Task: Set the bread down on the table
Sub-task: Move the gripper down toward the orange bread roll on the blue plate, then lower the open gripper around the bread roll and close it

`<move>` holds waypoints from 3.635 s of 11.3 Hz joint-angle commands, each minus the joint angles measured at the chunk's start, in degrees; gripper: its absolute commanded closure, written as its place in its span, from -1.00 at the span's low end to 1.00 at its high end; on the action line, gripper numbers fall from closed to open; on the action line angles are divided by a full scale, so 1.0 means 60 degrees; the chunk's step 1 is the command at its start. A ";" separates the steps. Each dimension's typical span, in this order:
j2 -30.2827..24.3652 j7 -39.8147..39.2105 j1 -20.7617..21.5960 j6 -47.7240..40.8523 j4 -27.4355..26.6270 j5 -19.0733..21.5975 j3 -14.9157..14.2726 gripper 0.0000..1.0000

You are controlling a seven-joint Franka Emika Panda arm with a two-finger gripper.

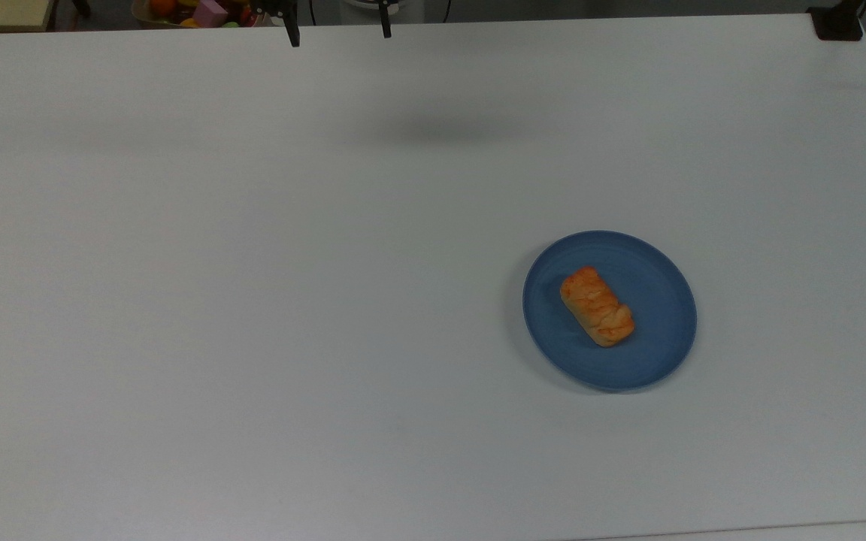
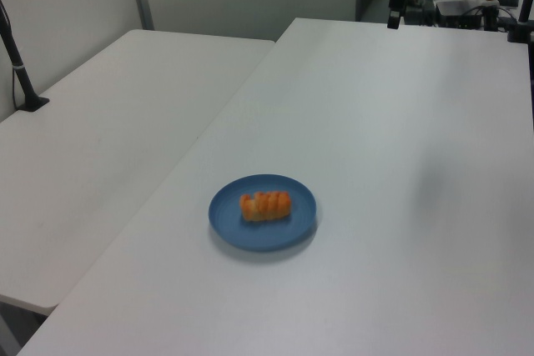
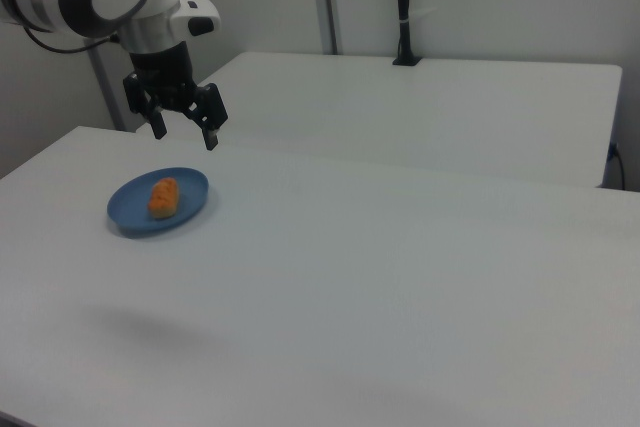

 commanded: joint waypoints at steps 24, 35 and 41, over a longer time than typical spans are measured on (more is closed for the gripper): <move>0.4015 -0.0400 0.2390 0.1304 0.3556 -0.0445 0.0839 -1.00; 0.6711 0.0932 0.3269 0.5334 0.3527 -0.1572 0.0824 -1.00; 0.7327 0.2102 0.3503 0.6171 0.3454 -0.2188 0.0824 -1.00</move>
